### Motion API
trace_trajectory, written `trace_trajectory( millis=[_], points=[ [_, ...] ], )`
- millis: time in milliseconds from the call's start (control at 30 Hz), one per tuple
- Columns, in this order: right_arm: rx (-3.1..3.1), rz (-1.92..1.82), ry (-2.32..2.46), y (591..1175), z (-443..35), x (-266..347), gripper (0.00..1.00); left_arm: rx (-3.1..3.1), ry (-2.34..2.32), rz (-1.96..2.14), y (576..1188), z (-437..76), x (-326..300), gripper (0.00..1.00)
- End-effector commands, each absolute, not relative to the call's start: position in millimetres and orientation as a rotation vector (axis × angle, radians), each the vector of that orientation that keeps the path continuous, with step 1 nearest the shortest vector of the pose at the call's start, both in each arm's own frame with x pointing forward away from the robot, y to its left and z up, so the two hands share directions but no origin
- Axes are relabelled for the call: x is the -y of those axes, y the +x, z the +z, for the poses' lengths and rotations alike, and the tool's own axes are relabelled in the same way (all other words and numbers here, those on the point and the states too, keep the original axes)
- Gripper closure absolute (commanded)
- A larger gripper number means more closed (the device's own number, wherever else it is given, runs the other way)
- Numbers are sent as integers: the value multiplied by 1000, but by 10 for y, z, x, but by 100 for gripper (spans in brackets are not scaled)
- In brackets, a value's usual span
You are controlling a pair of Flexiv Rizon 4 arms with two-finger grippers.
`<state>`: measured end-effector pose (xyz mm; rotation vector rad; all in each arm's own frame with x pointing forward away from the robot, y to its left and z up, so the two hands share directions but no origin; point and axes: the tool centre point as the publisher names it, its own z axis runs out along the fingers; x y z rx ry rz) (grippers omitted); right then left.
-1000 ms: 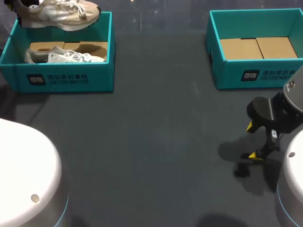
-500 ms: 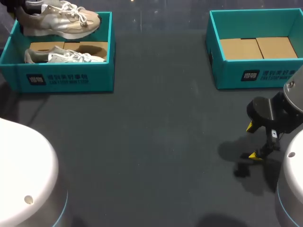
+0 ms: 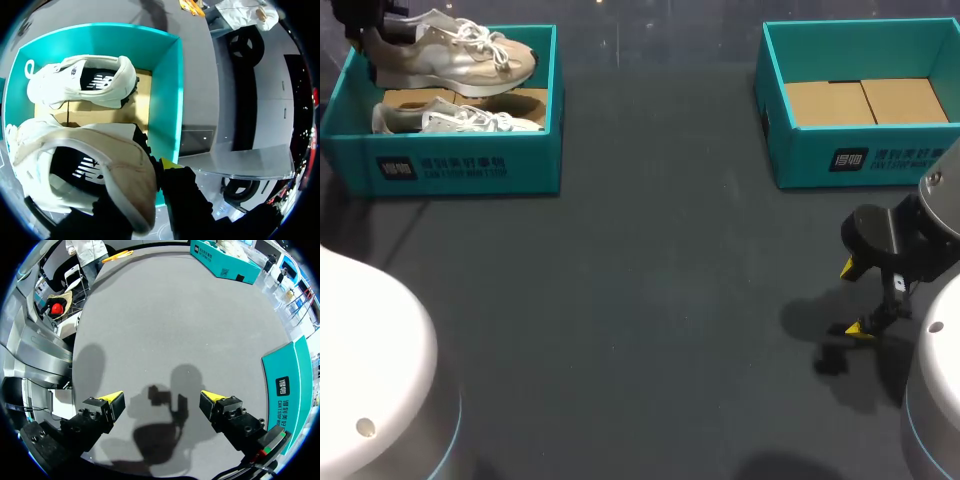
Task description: Take the shoe out of the shoebox, open the shoe tongue, remove and reinsert the insole, then place the shoe into the shoebox
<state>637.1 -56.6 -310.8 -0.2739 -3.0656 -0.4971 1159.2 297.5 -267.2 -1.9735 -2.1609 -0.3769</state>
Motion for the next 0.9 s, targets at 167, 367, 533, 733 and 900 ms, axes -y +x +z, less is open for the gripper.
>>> trace_trajectory(
  millis=[167, 367, 533, 733, 900],
  points=[
    [3069, -494, -275, 6351, -3108, 567, 0, 2156, -1951, -361, 11697, -2823, -2914, 100],
    [3069, -494, -275, 6351, -3108, 567, 0, 2172, -1930, -371, 11710, -2936, -2865, 100],
    [3069, -494, -275, 6351, -3108, 567, 0, 2180, -1919, -372, 11730, -3025, -2862, 100],
    [3069, -494, -275, 6351, -3108, 567, 0, 2186, -1908, -383, 11758, -3143, -2856, 100],
    [3069, -494, -275, 6351, -3108, 567, 0, 2183, -1908, -392, 11774, -3237, -2855, 100]
  ],
)
